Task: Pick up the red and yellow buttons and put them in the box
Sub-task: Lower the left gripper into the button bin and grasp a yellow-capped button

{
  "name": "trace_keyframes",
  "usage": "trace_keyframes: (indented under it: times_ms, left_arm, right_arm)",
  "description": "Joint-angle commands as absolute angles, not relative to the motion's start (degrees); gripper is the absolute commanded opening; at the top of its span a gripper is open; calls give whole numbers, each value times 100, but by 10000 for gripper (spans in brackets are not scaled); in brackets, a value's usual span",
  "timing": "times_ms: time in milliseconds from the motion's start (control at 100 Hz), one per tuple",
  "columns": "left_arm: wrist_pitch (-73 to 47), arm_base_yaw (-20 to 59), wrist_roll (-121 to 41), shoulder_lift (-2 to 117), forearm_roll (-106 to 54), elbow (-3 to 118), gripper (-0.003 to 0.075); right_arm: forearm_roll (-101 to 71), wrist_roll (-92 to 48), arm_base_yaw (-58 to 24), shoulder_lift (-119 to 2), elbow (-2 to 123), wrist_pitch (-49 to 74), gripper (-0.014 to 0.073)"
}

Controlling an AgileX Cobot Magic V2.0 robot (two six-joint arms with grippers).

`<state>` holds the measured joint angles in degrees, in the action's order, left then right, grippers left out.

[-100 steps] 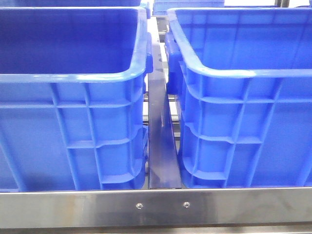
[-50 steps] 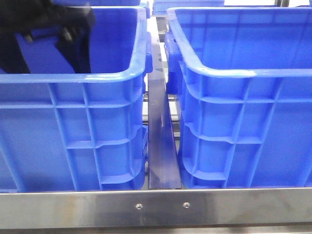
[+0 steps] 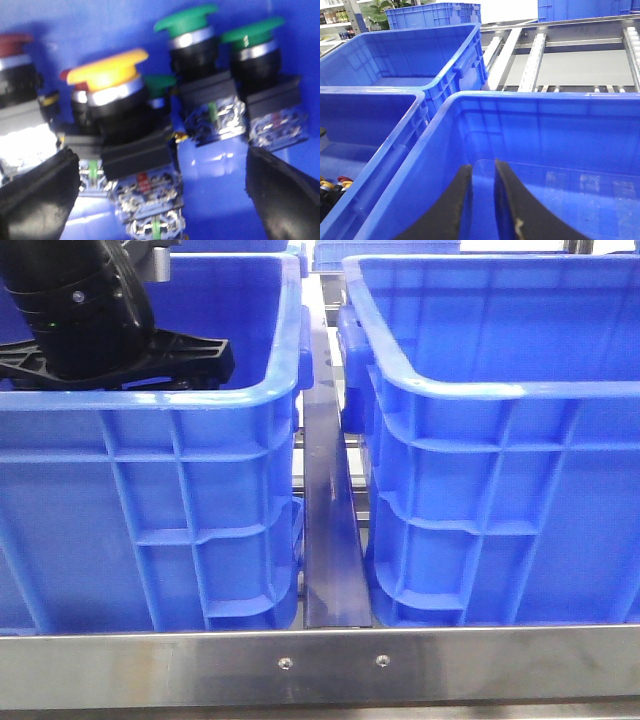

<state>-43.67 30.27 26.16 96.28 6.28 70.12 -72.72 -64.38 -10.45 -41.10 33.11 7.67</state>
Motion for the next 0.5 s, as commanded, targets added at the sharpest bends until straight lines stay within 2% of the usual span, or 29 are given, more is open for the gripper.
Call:
trace_keyframes:
  times_ms: [0, 170, 240, 310, 490]
  left_arm:
    - [-4153, 3023, 2681, 9420, 660, 7196, 542]
    - [-4220, 2968, 2681, 9420, 644, 7196, 232]
    - [-4228, 2968, 2681, 9420, 644, 7196, 141]
    - [-4228, 2968, 2681, 9420, 644, 7196, 93]
    - [-4228, 2968, 2681, 9351, 654, 7196, 87]
  right_arm:
    - [-7302, -6493, -1024, -4064, 3452, 688, 145]
    - [-7302, -6493, -1024, -4064, 3452, 744, 145]
    - [-7302, -6493, -1024, -4064, 3452, 796, 145]
    - [-7302, -6493, -1024, -4064, 3452, 828, 145]
    - [-7302, -6493, -1024, -4064, 3452, 829, 145]
